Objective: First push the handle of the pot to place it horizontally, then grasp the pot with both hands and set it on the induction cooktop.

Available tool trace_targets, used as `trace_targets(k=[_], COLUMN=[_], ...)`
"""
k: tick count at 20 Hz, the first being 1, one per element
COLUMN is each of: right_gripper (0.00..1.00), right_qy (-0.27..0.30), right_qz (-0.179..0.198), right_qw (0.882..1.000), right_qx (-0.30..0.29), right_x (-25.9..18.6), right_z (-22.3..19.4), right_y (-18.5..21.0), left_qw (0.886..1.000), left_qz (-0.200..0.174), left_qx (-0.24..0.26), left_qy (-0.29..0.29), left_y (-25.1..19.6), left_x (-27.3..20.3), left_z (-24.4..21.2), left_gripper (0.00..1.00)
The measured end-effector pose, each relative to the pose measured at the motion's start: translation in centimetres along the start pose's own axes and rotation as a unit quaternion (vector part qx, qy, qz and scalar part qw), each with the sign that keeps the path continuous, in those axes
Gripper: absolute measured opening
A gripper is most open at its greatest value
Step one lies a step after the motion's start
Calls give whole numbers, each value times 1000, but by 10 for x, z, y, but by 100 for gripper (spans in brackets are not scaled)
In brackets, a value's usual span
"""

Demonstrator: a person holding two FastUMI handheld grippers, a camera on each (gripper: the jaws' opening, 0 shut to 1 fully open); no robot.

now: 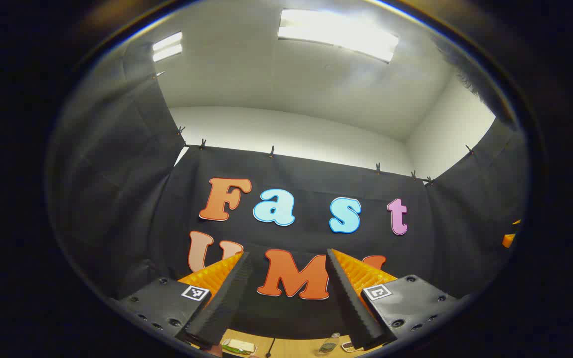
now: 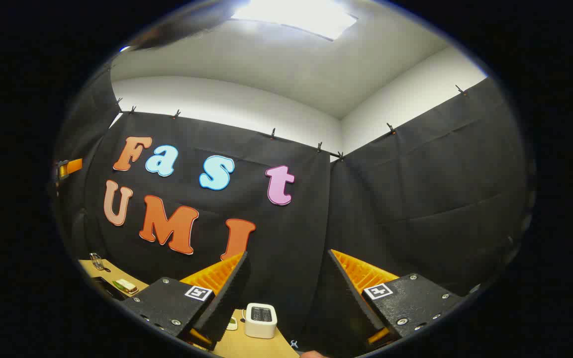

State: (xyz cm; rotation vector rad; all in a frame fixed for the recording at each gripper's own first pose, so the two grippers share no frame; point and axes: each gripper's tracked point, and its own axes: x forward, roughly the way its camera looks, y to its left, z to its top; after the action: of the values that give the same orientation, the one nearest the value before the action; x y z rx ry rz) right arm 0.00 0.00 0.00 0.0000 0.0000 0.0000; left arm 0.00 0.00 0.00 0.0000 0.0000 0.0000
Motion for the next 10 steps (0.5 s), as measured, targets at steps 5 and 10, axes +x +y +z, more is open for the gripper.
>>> trace_targets(k=[5,10], right_gripper=[95,95], right_qy=[-3,-1], right_qz=[-16,-29], right_qw=[1000,1000], right_qx=[-3,-9], right_x=[-5,-9], right_z=[2,-1], right_y=[-26,-51], left_qw=[1000,1000], left_qz=[1,-1], left_qx=[-5,-18], left_qy=[6,22], left_y=[-14,-33], left_x=[3,7], left_z=[-7,-17], left_gripper=[96,97])
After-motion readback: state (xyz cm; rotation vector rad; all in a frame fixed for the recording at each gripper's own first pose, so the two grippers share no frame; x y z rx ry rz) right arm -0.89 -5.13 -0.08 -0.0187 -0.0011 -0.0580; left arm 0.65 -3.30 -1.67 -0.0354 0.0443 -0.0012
